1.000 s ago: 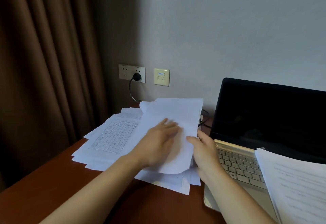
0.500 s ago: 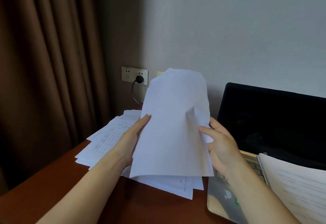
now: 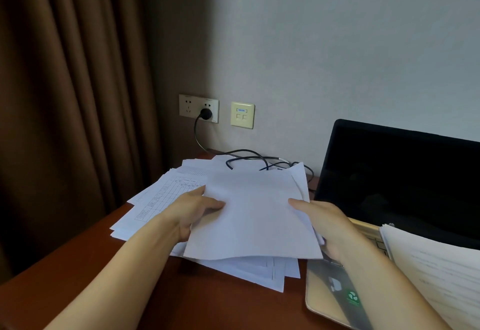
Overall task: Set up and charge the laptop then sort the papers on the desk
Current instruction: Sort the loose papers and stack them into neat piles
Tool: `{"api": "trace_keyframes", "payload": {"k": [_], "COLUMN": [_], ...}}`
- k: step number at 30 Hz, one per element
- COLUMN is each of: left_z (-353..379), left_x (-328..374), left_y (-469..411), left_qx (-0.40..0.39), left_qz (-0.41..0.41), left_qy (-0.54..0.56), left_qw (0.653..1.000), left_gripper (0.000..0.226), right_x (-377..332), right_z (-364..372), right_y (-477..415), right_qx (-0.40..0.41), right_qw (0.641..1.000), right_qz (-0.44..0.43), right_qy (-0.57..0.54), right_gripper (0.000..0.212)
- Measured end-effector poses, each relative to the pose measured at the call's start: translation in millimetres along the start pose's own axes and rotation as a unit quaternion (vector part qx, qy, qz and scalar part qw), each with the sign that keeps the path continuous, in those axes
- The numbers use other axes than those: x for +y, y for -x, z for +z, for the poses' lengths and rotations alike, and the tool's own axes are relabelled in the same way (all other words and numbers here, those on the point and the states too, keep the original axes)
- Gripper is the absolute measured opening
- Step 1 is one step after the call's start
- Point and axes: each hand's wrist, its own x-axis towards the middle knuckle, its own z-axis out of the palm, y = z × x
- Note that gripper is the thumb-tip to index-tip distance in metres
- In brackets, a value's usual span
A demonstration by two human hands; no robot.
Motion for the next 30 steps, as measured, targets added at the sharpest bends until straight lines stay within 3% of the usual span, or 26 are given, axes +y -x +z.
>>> {"api": "trace_keyframes", "payload": {"k": [4, 10, 14, 19, 23, 26, 30], "left_z": [-3, -3, -7, -7, -3, 0, 5], "left_x": [-1, -5, -7, -9, -10, -10, -7], "left_y": [1, -3, -8, -13, -12, -8, 0], "left_qx": [-0.037, -0.035, -0.011, 0.034, 0.022, 0.043, 0.063], "left_qz": [-0.014, -0.001, 0.015, 0.043, 0.026, 0.035, 0.111], "left_qy": [-0.066, -0.125, -0.156, -0.165, -0.177, -0.231, -0.323], "left_qw": [0.997, 0.992, 0.988, 0.985, 0.984, 0.971, 0.938], "left_gripper": [0.030, 0.024, 0.035, 0.045, 0.034, 0.028, 0.023], "right_x": [4, 4, 7, 4, 9, 16, 15], "right_z": [3, 5, 9, 8, 6, 6, 10], "right_y": [-1, -2, -2, -3, -6, -9, -6], "right_qx": [0.000, -0.009, -0.030, -0.010, -0.021, -0.045, -0.029], "right_qw": [1.000, 0.999, 0.998, 0.999, 0.995, 0.986, 0.982], "right_qz": [-0.018, 0.030, 0.038, -0.015, -0.027, -0.005, -0.042], "right_qy": [0.006, 0.011, 0.051, 0.048, 0.098, 0.161, 0.180], "right_gripper": [0.016, 0.012, 0.022, 0.018, 0.021, 0.018, 0.020]}}
